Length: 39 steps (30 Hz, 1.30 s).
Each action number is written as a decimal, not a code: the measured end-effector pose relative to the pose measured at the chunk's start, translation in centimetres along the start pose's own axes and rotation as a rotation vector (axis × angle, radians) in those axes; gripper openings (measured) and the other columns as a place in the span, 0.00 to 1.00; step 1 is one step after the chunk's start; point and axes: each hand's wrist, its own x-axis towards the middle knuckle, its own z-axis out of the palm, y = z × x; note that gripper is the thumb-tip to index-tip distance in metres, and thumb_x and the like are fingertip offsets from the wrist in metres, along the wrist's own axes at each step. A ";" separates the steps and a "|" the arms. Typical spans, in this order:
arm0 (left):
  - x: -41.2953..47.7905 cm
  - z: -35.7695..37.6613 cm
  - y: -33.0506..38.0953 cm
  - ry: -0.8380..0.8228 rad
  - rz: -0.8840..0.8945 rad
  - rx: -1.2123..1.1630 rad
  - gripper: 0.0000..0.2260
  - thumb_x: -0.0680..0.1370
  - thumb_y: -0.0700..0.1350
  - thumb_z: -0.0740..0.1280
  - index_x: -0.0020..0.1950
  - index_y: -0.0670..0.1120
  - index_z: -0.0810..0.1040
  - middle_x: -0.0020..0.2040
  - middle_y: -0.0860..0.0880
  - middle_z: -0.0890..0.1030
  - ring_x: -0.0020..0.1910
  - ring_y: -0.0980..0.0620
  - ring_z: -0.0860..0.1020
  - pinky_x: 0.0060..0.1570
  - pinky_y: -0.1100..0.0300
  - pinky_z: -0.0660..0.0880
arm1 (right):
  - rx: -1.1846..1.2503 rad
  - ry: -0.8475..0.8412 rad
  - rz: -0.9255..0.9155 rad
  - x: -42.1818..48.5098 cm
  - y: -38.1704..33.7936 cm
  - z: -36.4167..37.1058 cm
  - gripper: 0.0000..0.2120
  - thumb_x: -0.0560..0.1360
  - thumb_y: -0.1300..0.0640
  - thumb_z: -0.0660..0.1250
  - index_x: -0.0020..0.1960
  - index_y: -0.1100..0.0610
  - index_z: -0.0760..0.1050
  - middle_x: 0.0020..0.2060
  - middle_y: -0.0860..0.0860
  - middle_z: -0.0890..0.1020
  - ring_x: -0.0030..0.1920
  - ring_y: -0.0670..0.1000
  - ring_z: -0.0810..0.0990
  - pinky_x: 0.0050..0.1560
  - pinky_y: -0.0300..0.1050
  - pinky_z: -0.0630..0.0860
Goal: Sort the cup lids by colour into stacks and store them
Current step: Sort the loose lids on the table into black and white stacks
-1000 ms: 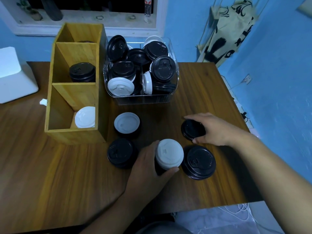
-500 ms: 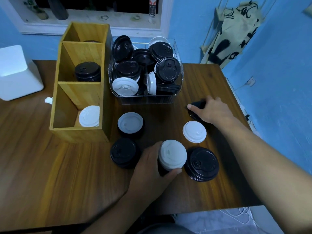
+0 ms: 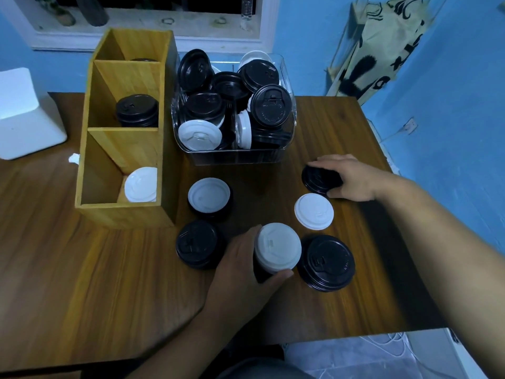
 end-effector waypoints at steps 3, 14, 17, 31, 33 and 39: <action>0.0 -0.1 0.1 -0.006 -0.011 0.009 0.39 0.70 0.65 0.74 0.76 0.52 0.66 0.70 0.59 0.72 0.69 0.67 0.66 0.65 0.78 0.59 | 0.005 0.037 0.000 0.0 0.1 0.0 0.36 0.75 0.54 0.75 0.78 0.44 0.62 0.74 0.49 0.67 0.72 0.56 0.63 0.72 0.54 0.66; 0.1 -0.1 0.2 -0.010 -0.007 0.025 0.39 0.70 0.63 0.75 0.76 0.52 0.67 0.69 0.60 0.72 0.68 0.68 0.66 0.64 0.79 0.58 | 0.275 0.268 -0.050 -11.3 -2.5 1.1 0.35 0.66 0.39 0.77 0.71 0.39 0.70 0.62 0.37 0.75 0.64 0.42 0.74 0.68 0.48 0.72; 0.1 -0.2 0.2 -0.010 0.012 0.023 0.38 0.70 0.63 0.75 0.76 0.52 0.67 0.70 0.59 0.73 0.68 0.64 0.68 0.65 0.77 0.59 | 0.250 0.143 -0.100 -14.4 -4.0 2.8 0.38 0.65 0.34 0.75 0.73 0.35 0.68 0.63 0.30 0.72 0.66 0.38 0.73 0.69 0.46 0.73; 0.0 -0.2 0.4 0.022 0.033 -0.013 0.37 0.71 0.67 0.71 0.74 0.51 0.67 0.69 0.57 0.74 0.67 0.62 0.70 0.65 0.76 0.62 | 0.113 0.155 -0.083 -15.2 -6.2 7.2 0.39 0.69 0.36 0.74 0.76 0.34 0.62 0.62 0.35 0.63 0.67 0.42 0.64 0.69 0.44 0.70; 0.0 -0.1 0.2 0.027 0.038 -0.012 0.37 0.71 0.66 0.72 0.74 0.51 0.67 0.69 0.57 0.73 0.67 0.63 0.69 0.65 0.76 0.62 | 0.057 0.118 -0.048 -15.0 -6.7 6.9 0.39 0.69 0.33 0.72 0.76 0.32 0.60 0.62 0.34 0.61 0.67 0.41 0.62 0.64 0.44 0.73; 0.1 0.2 0.0 0.045 0.050 -0.011 0.36 0.71 0.65 0.72 0.74 0.52 0.67 0.67 0.61 0.71 0.67 0.63 0.69 0.66 0.76 0.60 | -0.111 0.013 -0.005 -13.8 -7.6 5.7 0.41 0.67 0.29 0.72 0.75 0.33 0.59 0.60 0.37 0.62 0.65 0.43 0.64 0.63 0.47 0.71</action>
